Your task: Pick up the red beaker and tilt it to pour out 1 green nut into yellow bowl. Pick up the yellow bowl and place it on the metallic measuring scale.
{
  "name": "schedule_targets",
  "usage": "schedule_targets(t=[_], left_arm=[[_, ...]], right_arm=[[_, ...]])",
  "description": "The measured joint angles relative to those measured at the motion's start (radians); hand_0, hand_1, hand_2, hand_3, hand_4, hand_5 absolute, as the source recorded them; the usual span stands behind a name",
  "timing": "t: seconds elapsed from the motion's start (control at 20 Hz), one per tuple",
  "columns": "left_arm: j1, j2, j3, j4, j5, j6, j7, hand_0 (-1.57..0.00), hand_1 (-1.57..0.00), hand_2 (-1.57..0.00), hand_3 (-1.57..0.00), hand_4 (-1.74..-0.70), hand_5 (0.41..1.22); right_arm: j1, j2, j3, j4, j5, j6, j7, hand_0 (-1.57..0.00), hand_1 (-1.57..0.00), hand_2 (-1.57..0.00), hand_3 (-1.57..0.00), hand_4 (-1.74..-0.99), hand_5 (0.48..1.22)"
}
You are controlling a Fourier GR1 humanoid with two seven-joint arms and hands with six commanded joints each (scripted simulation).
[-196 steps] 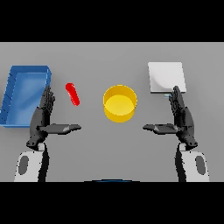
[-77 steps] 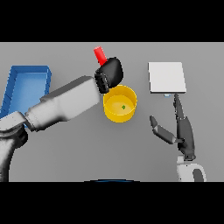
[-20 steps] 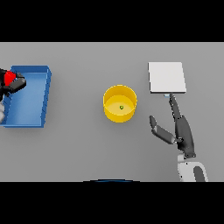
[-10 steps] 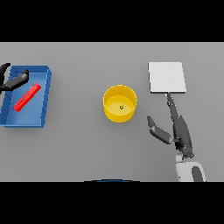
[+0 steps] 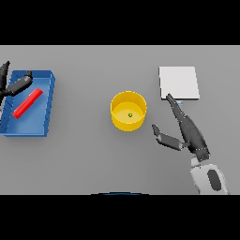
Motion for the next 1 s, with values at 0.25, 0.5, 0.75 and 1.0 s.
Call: schedule_targets(t=[0.25, 0.5, 0.75, 1.0], left_arm=[[0.007, 0.005, 0.0, -0.01, 0.0, 0.006, -0.006, 0.0, 0.0, 0.0, 0.0, -0.8, 0.708], [-0.014, 0.0, -0.001, 0.004, -0.001, -0.002, -0.003, 0.0, 0.0, 0.0, 0.0, -0.8, 0.721], [-0.017, -0.011, -0.011, 0.015, -0.006, -0.008, -0.002, 0.0, 0.0, 0.0, 0.0, -0.8, 0.72], [-0.013, -0.008, -0.014, 0.011, -0.008, -0.009, -0.01, 0.0, 0.0, 0.0, 0.0, -0.79, 0.72]], right_arm=[[-0.164, -0.113, 0.088, 0.035, 0.155, 0.097, 0.086, 0.0, 0.0, 0.0, 0.0, -1.279, 0.671], [-0.327, -0.185, 0.211, 0.11, 0.307, 0.182, 0.05, 0.0, 0.0, 0.0, 0.0, -1.269, 0.662], [-0.421, -0.194, 0.269, 0.208, 0.332, 0.26, 0.002, 0.0, 0.0, 0.0, 0.0, -1.276, 0.67], [-0.523, -0.191, 0.33, 0.299, 0.368, 0.319, -0.038, 0.0, 0.0, 0.0, 0.0, -1.25, 0.686]])
